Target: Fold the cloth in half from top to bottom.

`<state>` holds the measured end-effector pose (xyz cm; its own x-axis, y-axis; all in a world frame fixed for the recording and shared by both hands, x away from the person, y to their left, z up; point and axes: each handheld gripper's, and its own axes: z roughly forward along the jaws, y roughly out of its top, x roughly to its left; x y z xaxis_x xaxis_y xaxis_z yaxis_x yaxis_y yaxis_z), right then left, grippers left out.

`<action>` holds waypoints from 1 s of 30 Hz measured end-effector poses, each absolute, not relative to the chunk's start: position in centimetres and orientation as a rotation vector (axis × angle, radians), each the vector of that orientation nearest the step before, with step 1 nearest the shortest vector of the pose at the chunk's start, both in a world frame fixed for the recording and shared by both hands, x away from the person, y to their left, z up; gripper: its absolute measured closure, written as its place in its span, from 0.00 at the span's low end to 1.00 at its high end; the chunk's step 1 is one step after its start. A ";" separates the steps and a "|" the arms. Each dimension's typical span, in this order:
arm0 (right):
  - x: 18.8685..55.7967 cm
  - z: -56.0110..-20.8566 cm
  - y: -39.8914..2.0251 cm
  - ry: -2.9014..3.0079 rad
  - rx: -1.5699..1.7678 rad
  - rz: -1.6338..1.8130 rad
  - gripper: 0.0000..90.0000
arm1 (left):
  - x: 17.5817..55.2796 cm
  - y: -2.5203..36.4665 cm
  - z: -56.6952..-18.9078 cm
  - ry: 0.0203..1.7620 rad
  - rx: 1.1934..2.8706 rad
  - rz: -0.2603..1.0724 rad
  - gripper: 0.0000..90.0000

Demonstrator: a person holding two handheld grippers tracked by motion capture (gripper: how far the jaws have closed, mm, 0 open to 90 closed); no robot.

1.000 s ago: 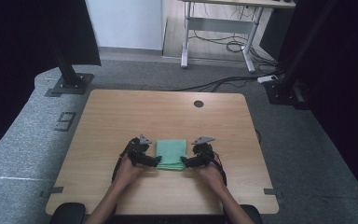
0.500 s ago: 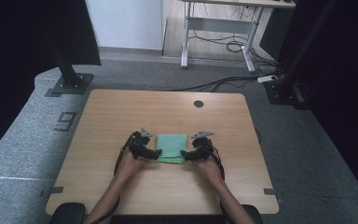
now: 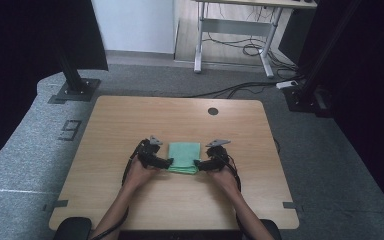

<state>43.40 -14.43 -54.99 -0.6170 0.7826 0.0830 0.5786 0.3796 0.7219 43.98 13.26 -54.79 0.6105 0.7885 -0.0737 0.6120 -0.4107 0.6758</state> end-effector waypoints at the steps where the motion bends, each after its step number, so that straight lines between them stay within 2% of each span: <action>1: 43.4 -54.9 -14.5 2.373 1.207 1.083 0.15 | 44.0 13.3 -54.7 1.102 2.154 0.330 0.00; 10: 43.0 -53.9 -14.5 2.406 1.146 1.078 0.15 | 43.2 13.5 -53.1 1.059 2.155 0.364 0.00; 21: 41.6 -52.3 -15.4 2.423 1.097 1.077 0.01 | 41.3 14.5 -51.6 0.987 2.161 0.370 0.00; 30: 40.1 -51.5 -16.1 2.427 1.049 1.096 0.00 | 39.6 14.9 -50.5 0.925 2.162 0.401 0.00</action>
